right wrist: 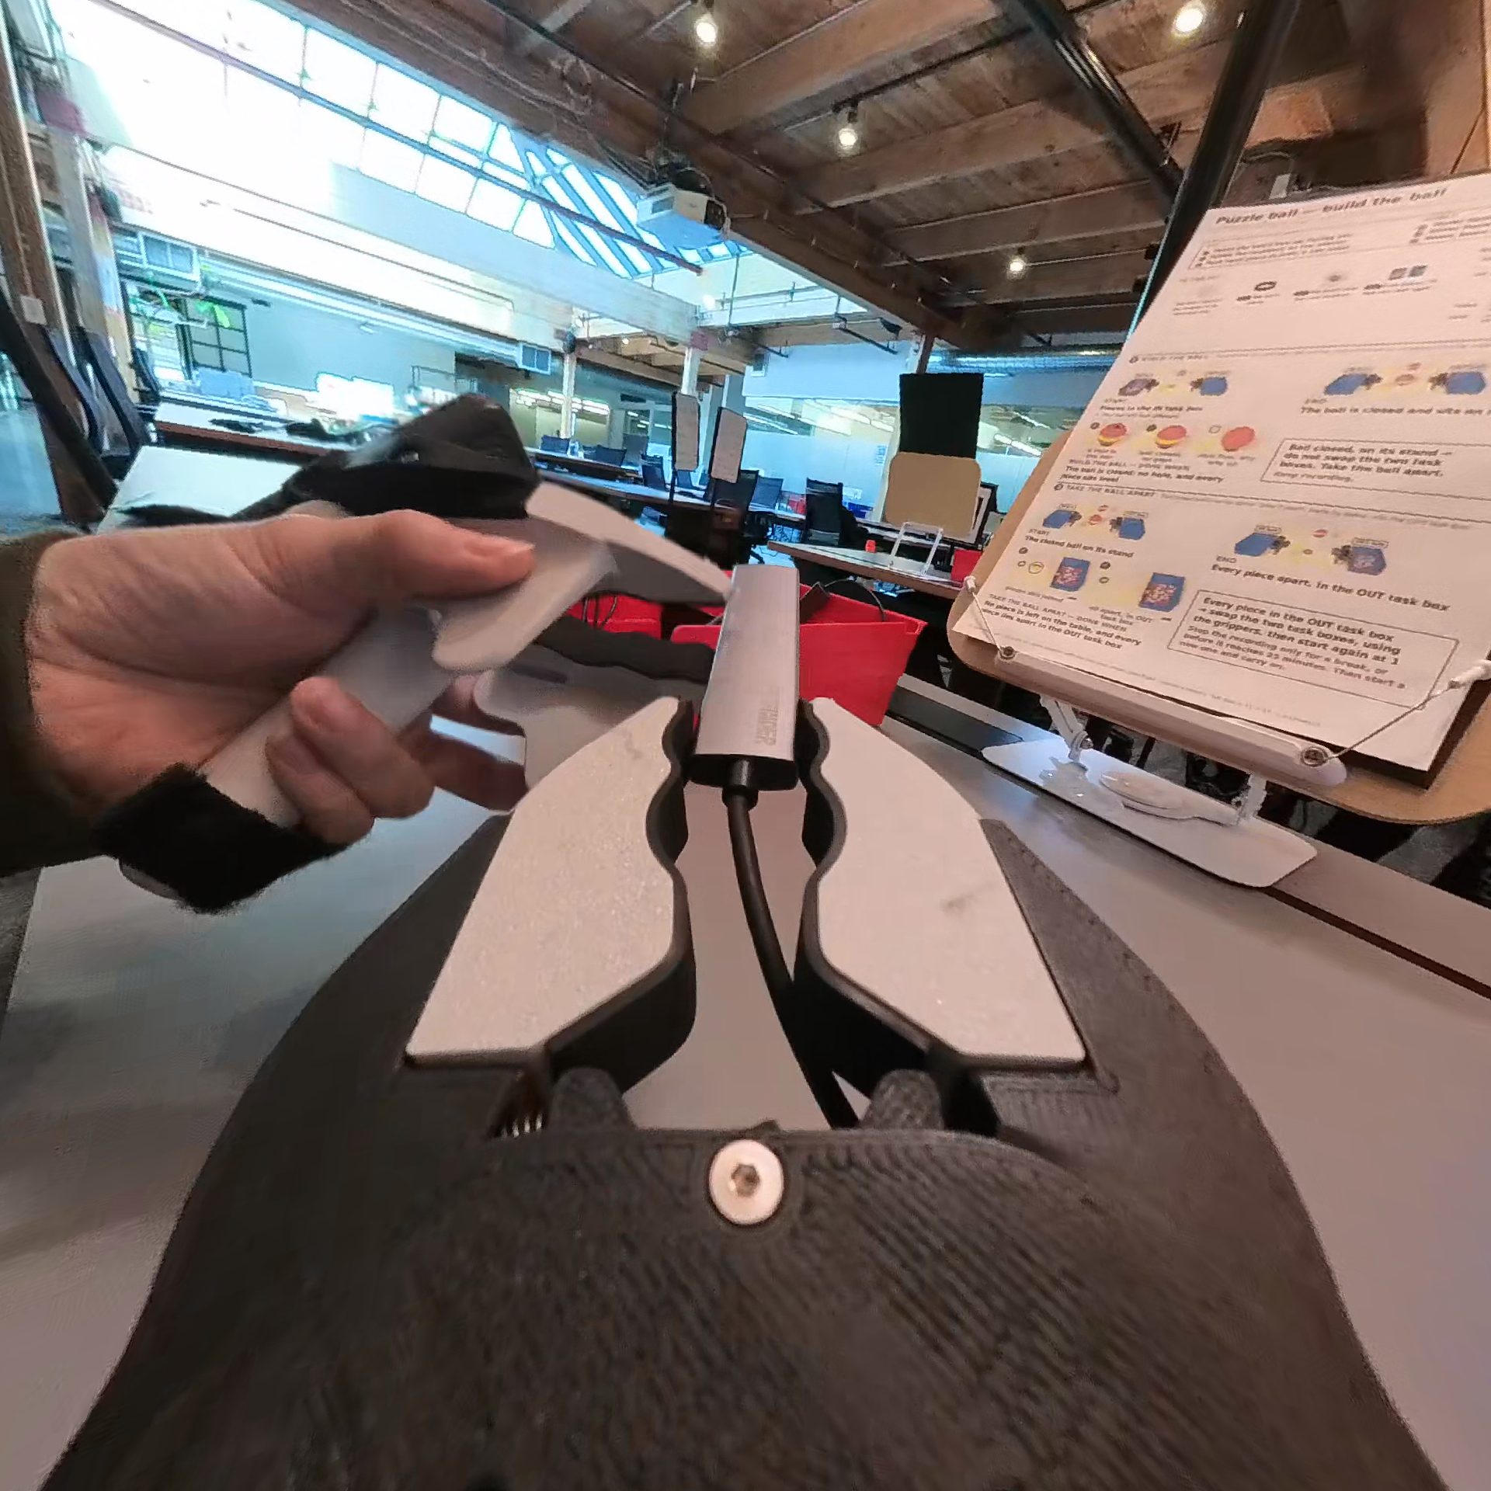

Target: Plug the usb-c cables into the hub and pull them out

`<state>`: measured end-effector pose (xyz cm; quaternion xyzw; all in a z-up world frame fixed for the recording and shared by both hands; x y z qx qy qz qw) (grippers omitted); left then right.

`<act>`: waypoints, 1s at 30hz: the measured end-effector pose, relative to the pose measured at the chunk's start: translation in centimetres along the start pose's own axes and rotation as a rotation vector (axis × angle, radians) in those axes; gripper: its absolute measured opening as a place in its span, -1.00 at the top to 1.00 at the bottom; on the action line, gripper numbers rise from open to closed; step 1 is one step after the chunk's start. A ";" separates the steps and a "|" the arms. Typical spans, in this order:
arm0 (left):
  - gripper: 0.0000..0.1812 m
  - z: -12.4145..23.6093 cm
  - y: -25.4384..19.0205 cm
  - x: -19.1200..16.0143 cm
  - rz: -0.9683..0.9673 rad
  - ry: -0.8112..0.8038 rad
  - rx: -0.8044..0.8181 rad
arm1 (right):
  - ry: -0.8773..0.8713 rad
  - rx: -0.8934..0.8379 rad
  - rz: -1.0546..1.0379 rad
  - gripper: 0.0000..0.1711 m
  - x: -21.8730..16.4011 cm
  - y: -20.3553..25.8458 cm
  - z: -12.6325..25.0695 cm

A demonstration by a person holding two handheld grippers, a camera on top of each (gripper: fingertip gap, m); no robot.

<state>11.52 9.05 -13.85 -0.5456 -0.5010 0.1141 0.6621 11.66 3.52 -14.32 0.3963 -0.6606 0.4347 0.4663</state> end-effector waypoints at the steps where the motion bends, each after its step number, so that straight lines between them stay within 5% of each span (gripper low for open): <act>1: 0.74 -0.3 0.0 -0.5 0.002 0.021 -0.007 | -0.003 -0.001 -0.007 0.71 0.0 0.1 0.0; 3: 0.88 -0.5 -0.2 -0.6 0.021 -0.011 -0.037 | 0.009 -0.002 -0.011 0.71 -0.5 0.4 0.0; 13: 0.90 -0.8 1.0 -0.6 0.281 -0.116 -0.129 | -0.020 -0.043 0.010 0.71 -1.3 0.3 -0.3; 26: 0.91 -0.8 1.1 -0.5 0.329 -0.213 -0.119 | 0.005 -0.071 -0.014 0.71 -1.5 0.2 -0.8; 30: 0.90 -0.7 1.4 -0.4 0.196 -0.168 -0.063 | 0.030 -0.047 -0.039 0.71 -1.6 0.2 -0.8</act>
Point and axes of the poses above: each gripper's, where its closed fingertips meet, z back along the fingers, x out of its top, y = z × x across the jaws, the point moved 2 cm from there along z, back along the fingers, and after that the axes turned 2 degrees about z, right-handed, at the moved point
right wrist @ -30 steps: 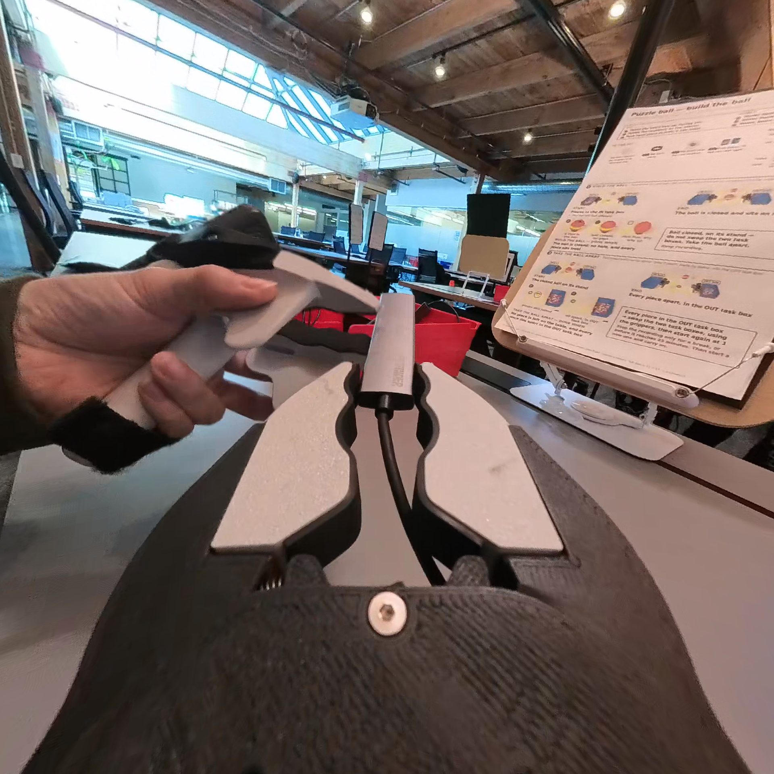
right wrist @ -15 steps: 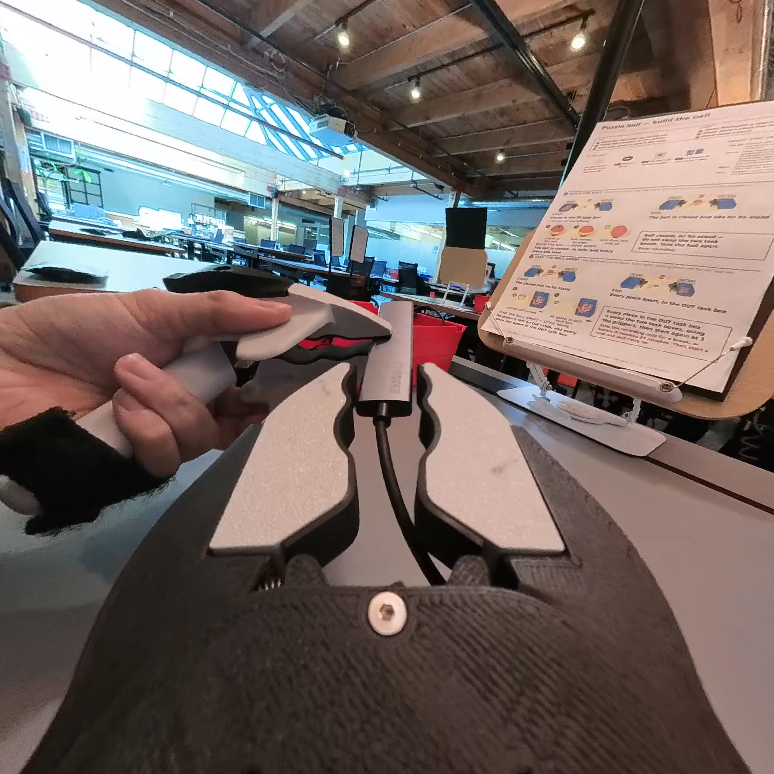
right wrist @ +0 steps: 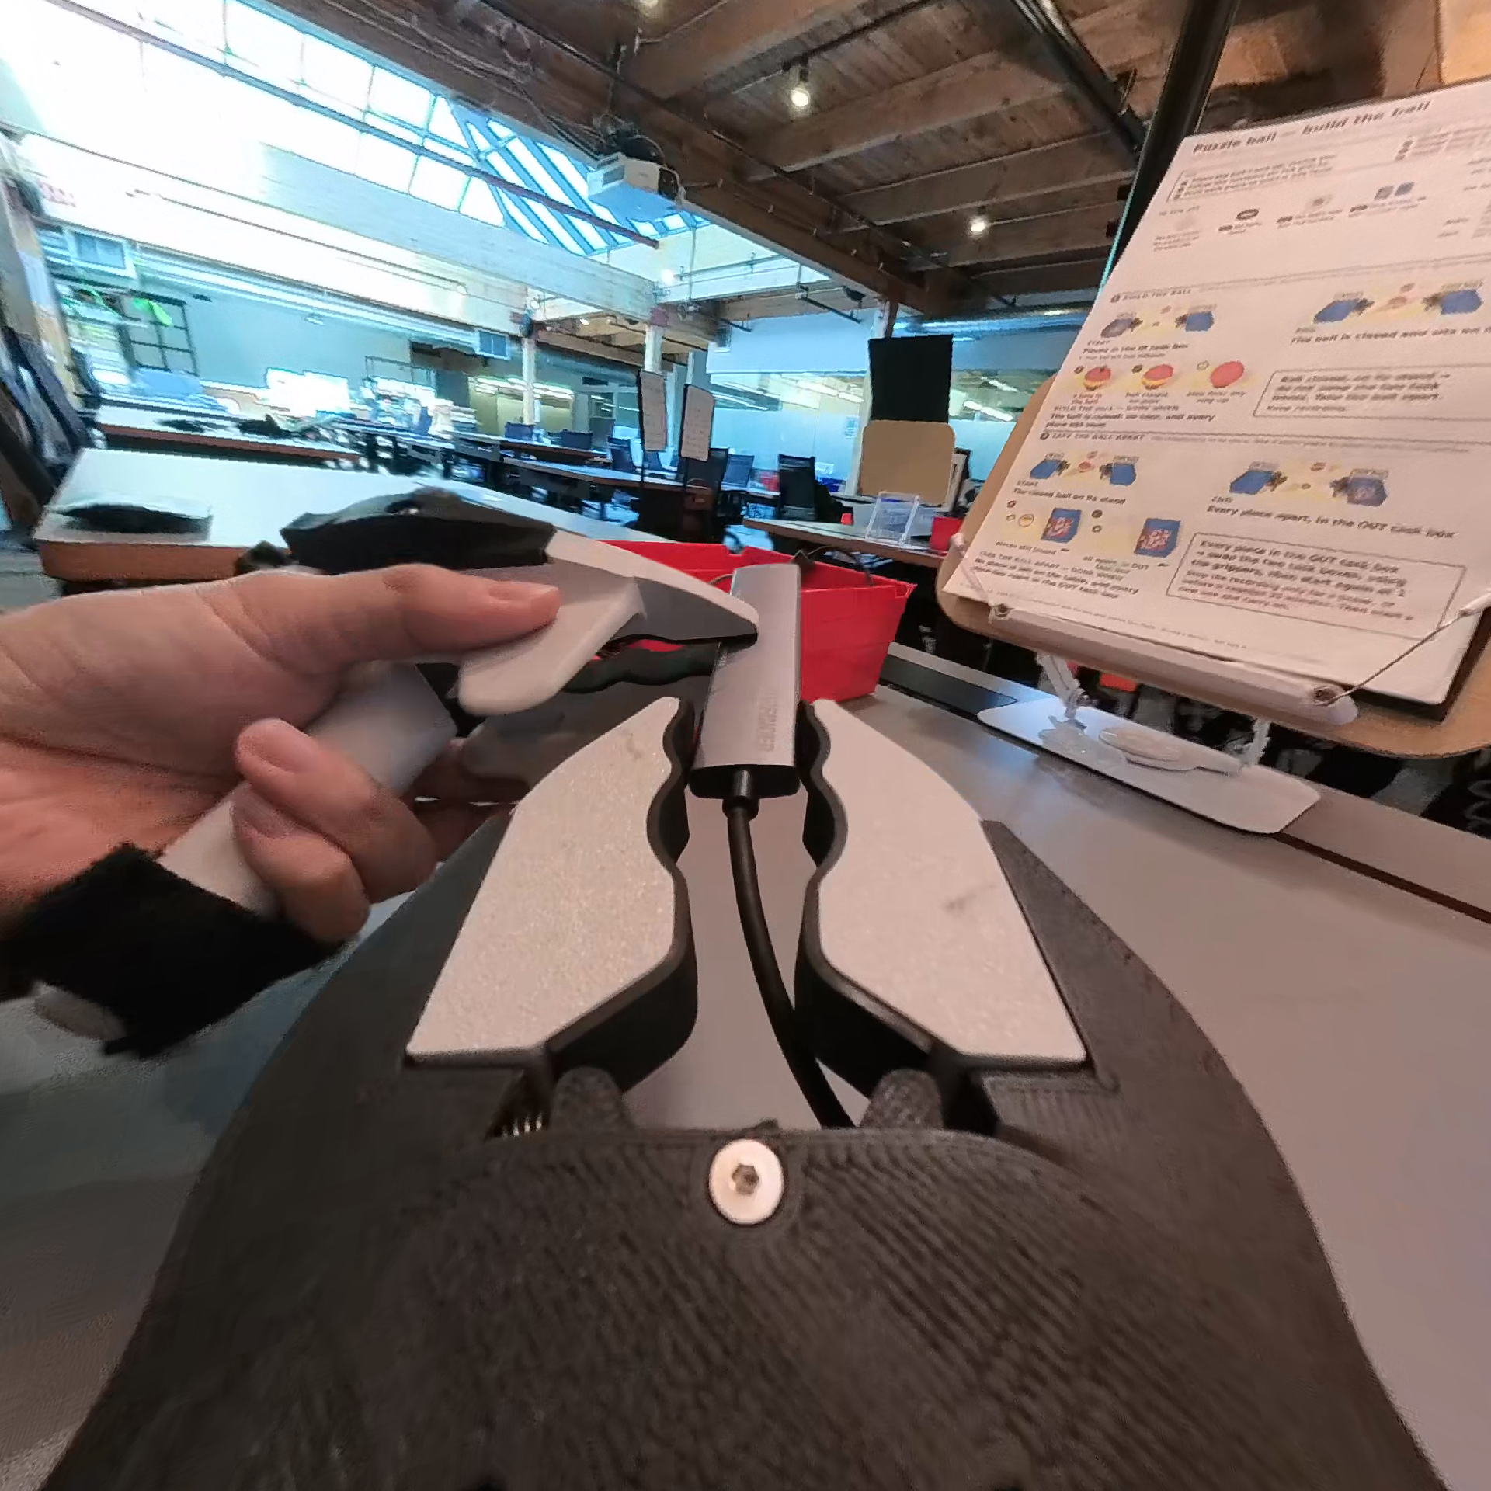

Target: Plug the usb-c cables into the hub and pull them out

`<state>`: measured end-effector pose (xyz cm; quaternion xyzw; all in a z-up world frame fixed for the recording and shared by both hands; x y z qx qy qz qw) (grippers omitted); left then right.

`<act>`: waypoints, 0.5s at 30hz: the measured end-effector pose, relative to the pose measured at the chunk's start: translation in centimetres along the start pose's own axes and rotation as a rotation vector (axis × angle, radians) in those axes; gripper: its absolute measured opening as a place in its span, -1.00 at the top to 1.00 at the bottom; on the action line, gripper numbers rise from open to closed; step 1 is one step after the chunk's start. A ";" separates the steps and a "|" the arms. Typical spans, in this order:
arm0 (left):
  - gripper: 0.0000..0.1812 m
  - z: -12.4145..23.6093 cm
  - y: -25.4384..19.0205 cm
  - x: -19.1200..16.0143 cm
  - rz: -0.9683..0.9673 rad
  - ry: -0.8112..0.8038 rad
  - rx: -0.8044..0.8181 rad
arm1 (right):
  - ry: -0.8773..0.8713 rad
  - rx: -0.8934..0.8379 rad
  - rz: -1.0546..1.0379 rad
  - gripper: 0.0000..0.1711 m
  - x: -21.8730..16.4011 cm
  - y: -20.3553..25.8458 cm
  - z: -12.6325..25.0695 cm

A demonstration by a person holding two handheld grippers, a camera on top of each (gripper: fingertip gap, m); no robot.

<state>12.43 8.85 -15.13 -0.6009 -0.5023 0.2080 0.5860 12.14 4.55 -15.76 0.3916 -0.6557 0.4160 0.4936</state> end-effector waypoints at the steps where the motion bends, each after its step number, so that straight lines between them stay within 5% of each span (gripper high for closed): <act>1: 0.89 0.1 0.0 0.2 -0.066 0.010 0.025 | 0.003 0.012 -0.031 0.71 0.0 -0.1 0.0; 7: 0.76 2.5 -0.9 4.6 -0.583 -0.056 0.286 | -0.006 -0.062 -0.082 0.71 0.2 -3.0 0.6; 15: 0.69 10.8 -1.8 13.5 -1.005 0.124 0.816 | 0.004 -0.220 -0.082 0.71 -0.3 -9.1 2.5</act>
Point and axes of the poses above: each gripper's, where its closed fingertips meet, z back along the fingers, x out of its top, y = z × x across the jaws, the point moved 2 cm from there along z, back along the fingers, and after that the axes turned 2 degrees about z, right-handed, at the moved point
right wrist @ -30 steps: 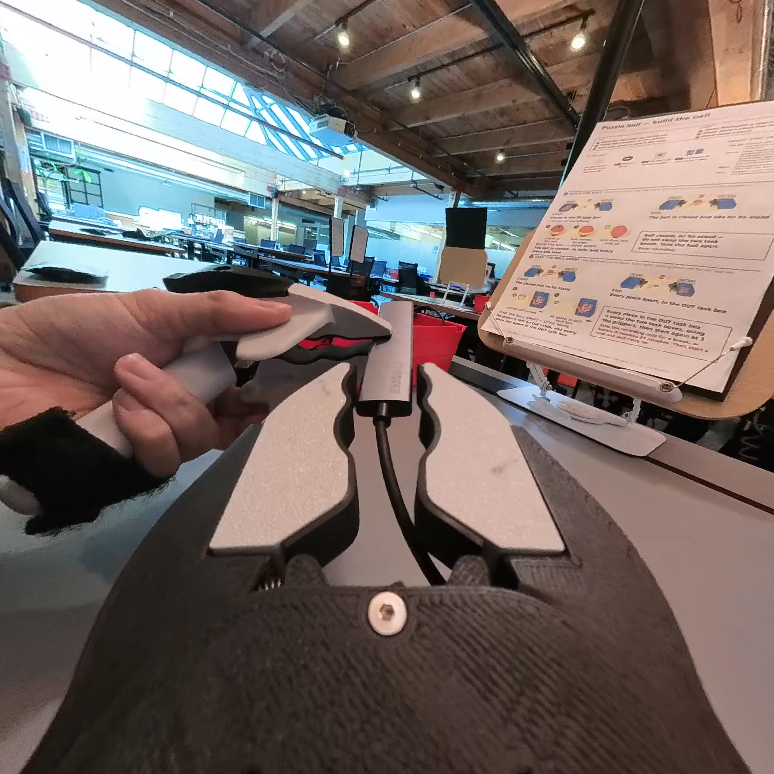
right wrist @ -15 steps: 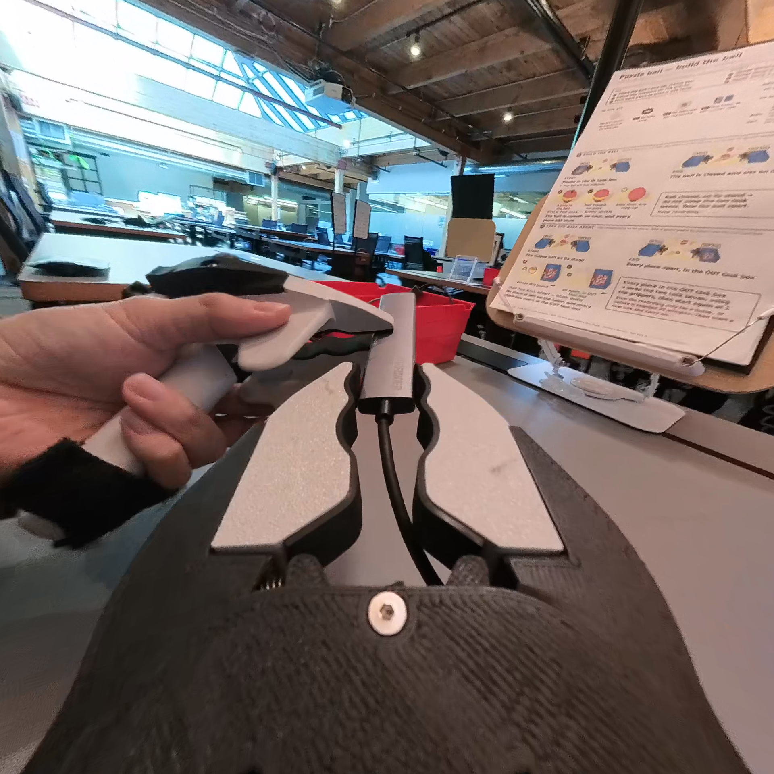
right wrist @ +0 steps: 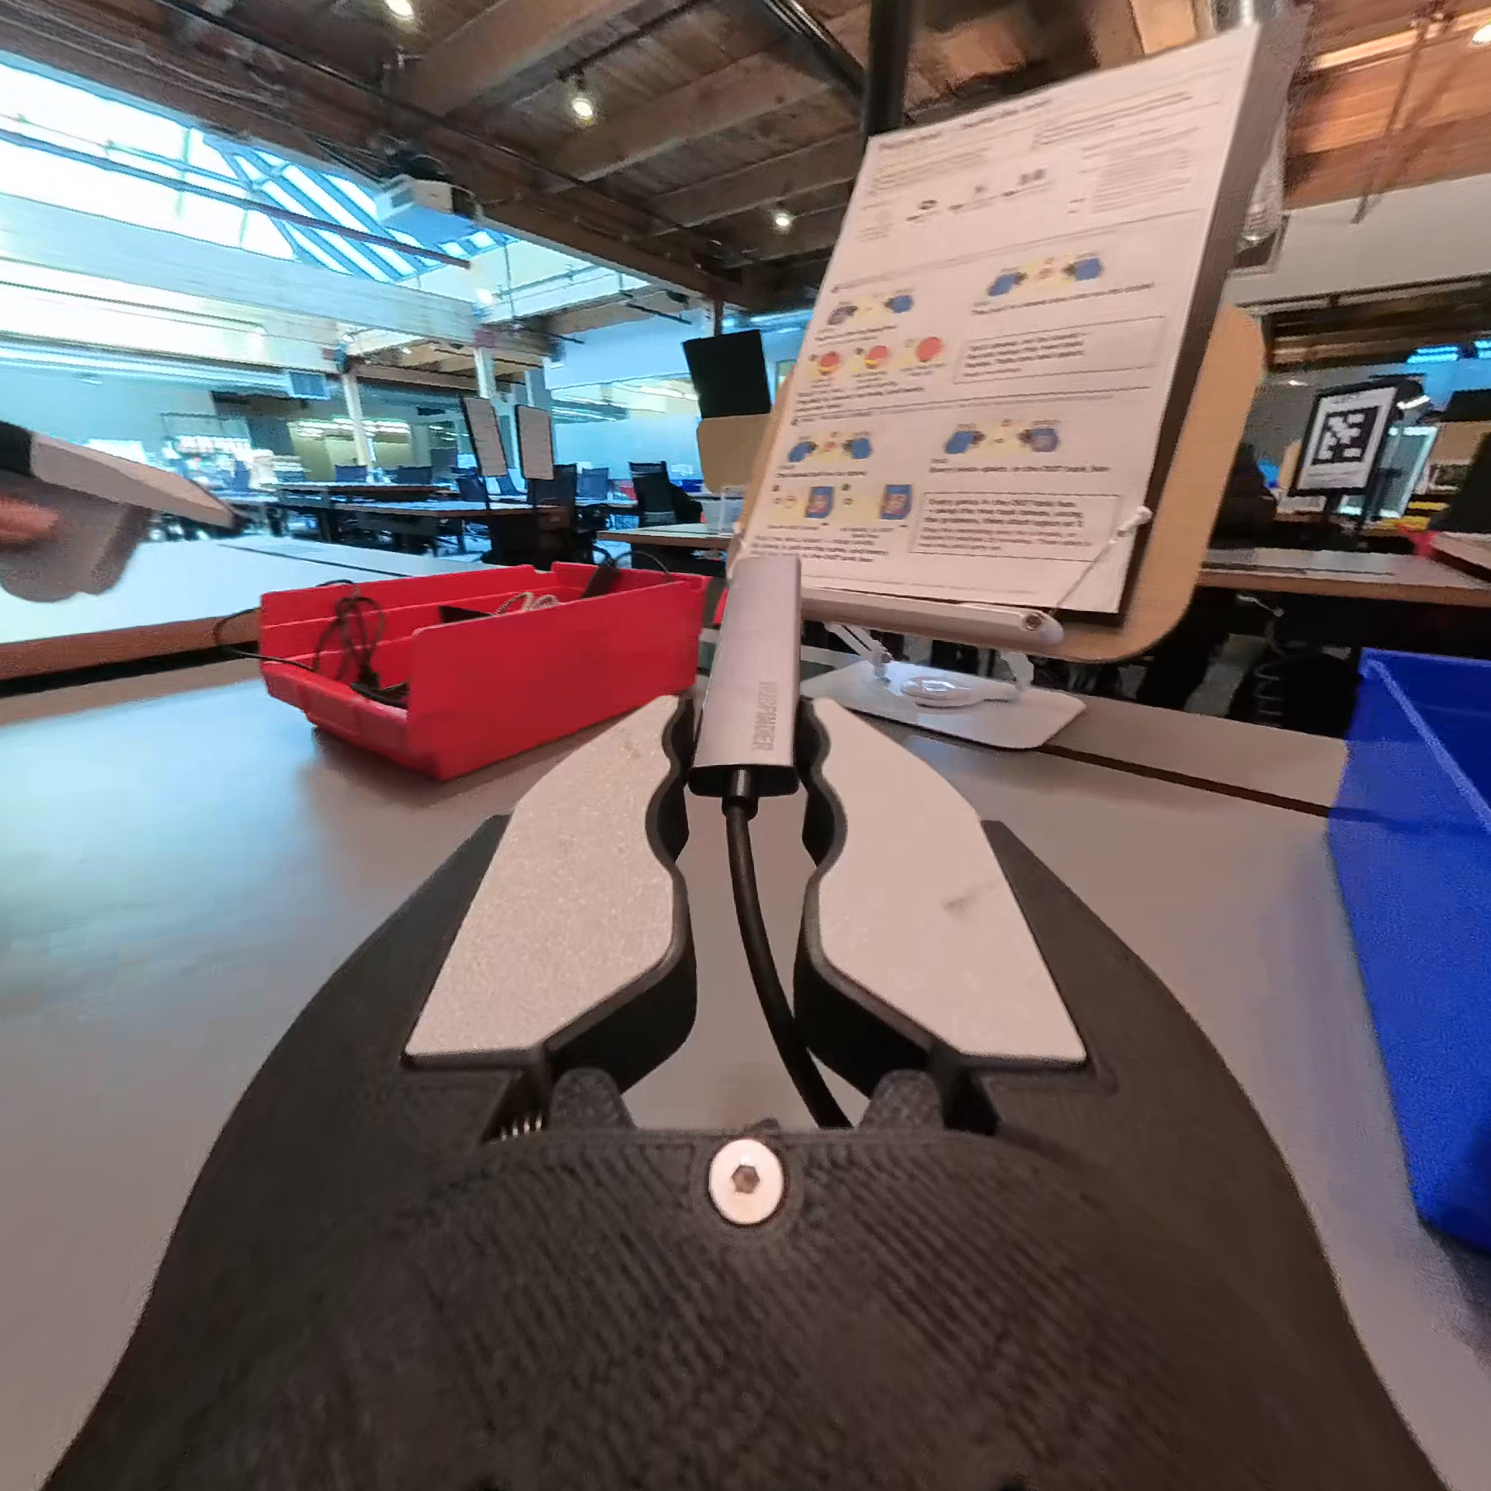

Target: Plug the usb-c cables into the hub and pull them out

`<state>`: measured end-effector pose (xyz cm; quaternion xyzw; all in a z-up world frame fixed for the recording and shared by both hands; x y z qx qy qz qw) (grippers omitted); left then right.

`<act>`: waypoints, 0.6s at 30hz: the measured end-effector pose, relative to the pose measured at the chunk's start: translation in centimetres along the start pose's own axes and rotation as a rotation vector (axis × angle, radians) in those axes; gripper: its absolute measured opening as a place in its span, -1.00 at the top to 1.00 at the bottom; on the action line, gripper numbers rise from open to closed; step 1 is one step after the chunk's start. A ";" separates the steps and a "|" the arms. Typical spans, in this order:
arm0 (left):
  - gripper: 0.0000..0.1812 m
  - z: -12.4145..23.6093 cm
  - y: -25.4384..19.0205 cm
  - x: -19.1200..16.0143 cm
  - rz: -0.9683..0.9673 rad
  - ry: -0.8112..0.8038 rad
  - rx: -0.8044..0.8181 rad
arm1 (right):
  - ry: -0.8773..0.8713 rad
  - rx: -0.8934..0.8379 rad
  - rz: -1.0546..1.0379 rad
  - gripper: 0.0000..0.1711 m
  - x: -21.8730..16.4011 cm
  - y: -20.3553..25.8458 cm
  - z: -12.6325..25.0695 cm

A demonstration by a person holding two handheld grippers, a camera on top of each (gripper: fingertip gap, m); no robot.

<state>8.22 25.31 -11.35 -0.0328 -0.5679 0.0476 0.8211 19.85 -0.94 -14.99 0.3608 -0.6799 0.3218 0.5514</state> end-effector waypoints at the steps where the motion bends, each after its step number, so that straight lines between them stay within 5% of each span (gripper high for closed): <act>1: 0.69 -0.1 1.4 0.2 -0.007 0.046 0.023 | 0.010 -0.006 -0.004 0.71 -0.5 -0.3 -0.1; 8: 0.49 -8.3 9.2 -1.4 -0.001 0.533 0.119 | 0.029 -0.002 0.010 0.71 -1.1 0.0 -0.7; 14: 0.41 -15.3 11.3 -3.5 0.218 0.585 0.096 | 0.024 0.015 0.002 0.71 -1.1 0.1 -0.7; 18: 0.83 -16.9 10.5 -4.0 0.270 0.541 -0.007 | 0.012 0.027 0.006 0.71 -0.9 0.2 -0.6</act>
Point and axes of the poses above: each gripper's, where its closed fingertips meet, z back along the fingers, x out of its top, y = z × x across the jaws, the point moved 2 cm from there along z, back along the fingers, and after that the axes turned 2 degrees about z, right-handed, at the moved point
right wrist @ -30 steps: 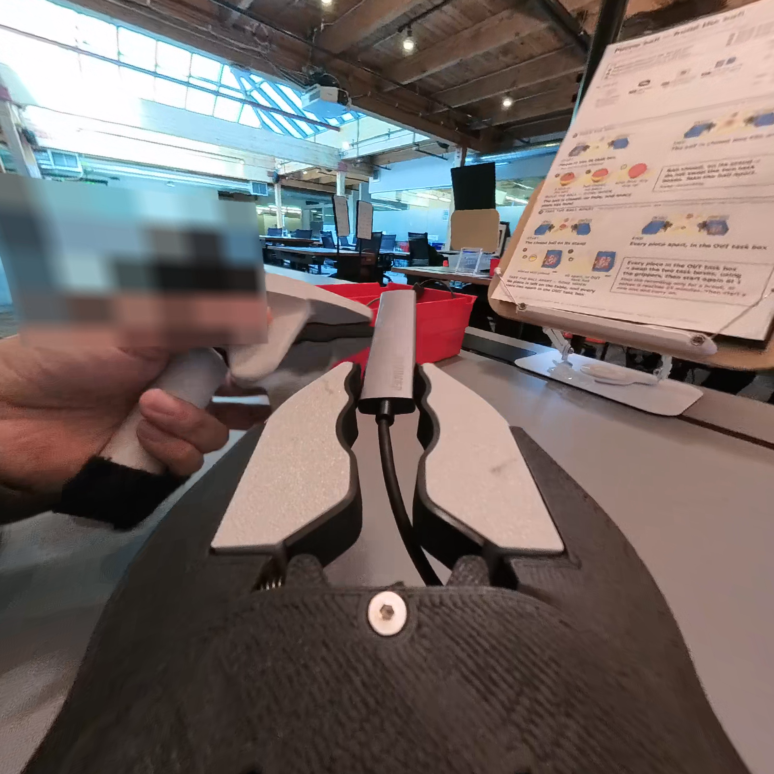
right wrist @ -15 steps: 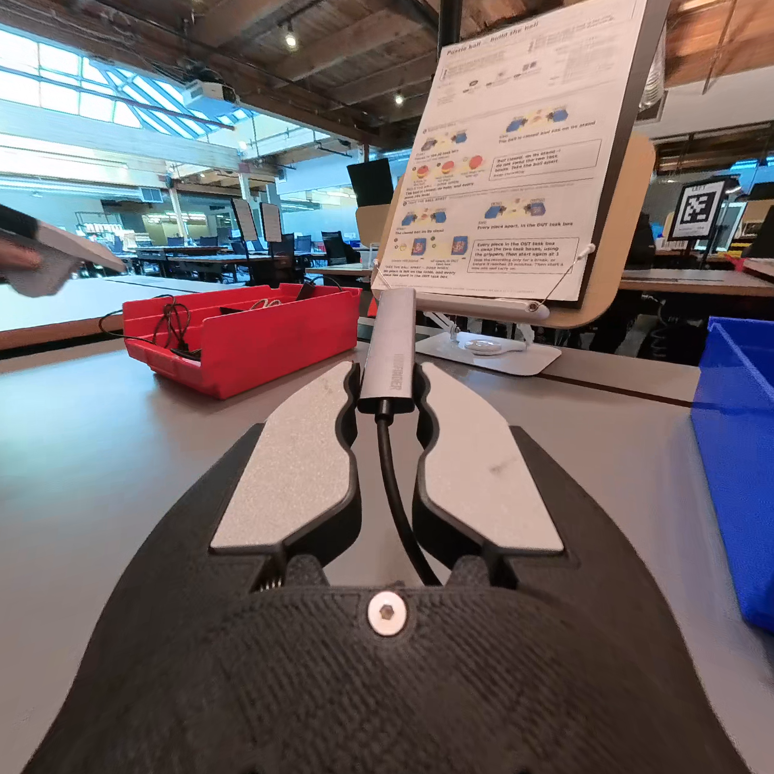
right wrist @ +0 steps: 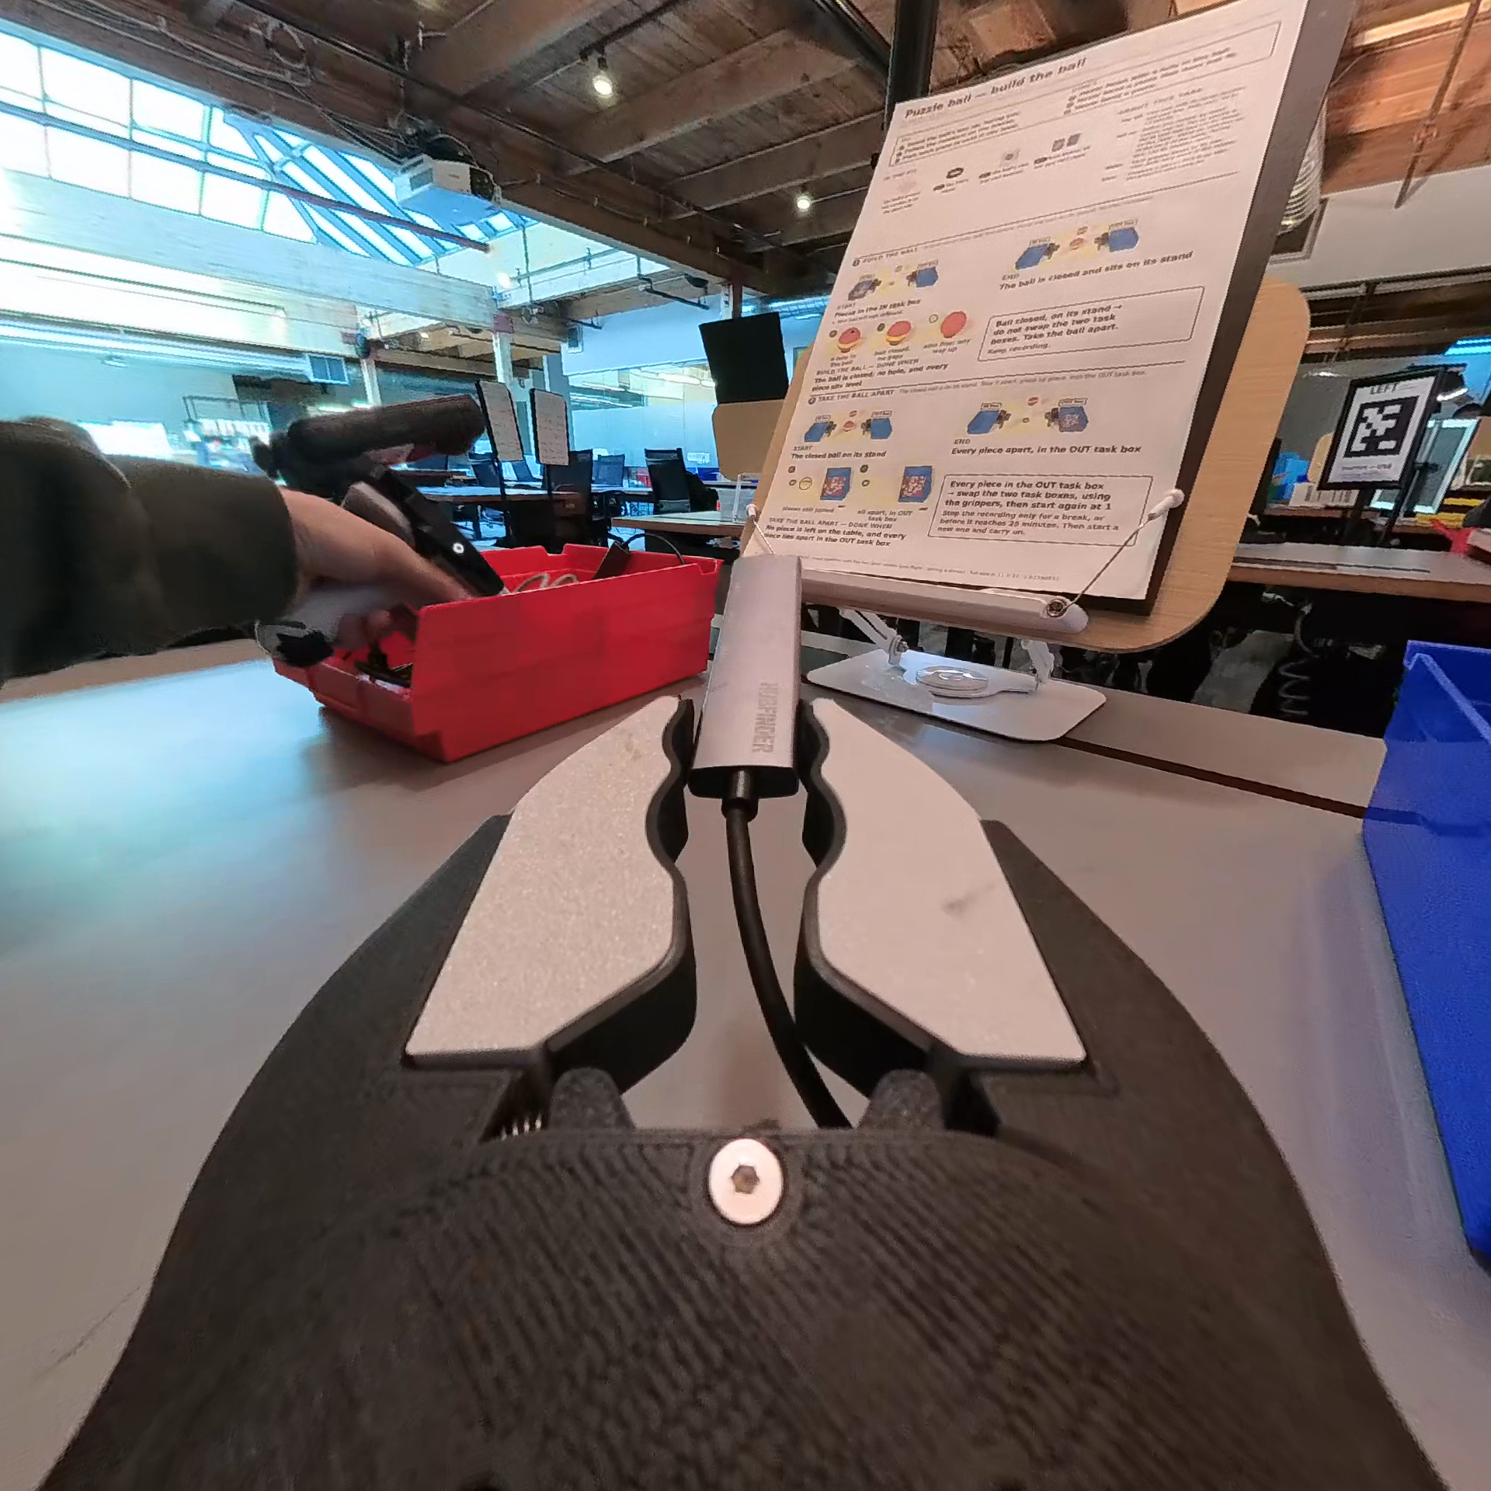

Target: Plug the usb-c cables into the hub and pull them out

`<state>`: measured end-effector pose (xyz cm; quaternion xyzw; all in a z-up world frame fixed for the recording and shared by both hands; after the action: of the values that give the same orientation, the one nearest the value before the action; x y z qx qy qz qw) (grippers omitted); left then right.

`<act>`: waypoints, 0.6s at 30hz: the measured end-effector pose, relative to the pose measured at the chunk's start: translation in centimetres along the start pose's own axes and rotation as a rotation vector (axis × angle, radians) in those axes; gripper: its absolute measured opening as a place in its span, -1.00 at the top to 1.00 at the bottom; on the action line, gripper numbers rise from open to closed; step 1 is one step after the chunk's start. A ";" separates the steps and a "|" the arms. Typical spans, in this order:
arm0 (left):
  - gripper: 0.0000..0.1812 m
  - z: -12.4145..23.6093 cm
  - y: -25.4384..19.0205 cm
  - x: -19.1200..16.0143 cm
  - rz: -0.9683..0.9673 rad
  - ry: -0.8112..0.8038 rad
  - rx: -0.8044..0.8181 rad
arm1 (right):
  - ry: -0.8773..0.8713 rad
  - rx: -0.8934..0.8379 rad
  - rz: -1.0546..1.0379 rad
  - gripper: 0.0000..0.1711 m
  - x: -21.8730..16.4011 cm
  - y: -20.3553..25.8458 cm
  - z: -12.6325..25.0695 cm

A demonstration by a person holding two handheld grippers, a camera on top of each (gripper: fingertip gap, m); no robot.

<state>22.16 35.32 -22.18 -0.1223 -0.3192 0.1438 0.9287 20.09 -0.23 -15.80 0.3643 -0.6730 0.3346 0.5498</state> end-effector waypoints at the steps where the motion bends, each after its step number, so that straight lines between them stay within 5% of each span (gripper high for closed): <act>1: 0.85 0.3 -0.1 0.1 -0.031 -0.015 0.000 | -0.004 -0.001 -0.003 0.71 0.0 0.0 0.1; 6: 0.89 7.4 -1.1 4.6 -0.296 -0.200 0.215 | -0.032 -0.028 -0.048 0.71 0.3 -0.8 0.5; 10: 0.89 14.3 -9.7 6.4 -0.719 -0.326 0.114 | -0.068 -0.040 -0.041 0.71 0.6 -1.1 1.0; 14: 0.89 15.2 -18.0 -1.7 -1.314 -0.119 -0.099 | -0.070 -0.106 -0.073 0.71 0.6 -3.2 1.6; 18: 0.89 11.6 -19.0 -12.3 -1.672 0.197 -0.223 | -0.088 -0.147 -0.101 0.71 0.8 -4.7 2.5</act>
<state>9.17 15.02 -14.05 0.0509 -0.2347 -0.6336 0.7355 22.83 -4.83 -15.23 0.3708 -0.7000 0.2396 0.5614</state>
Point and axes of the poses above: each gripper's, where its closed fingertips meet, z back along the fingers, x out of its top, y = z × x across the jaws, the point moved 2 cm from there along z, back along the fingers, and after that the axes turned 2 degrees about z, right-handed, at the moved point
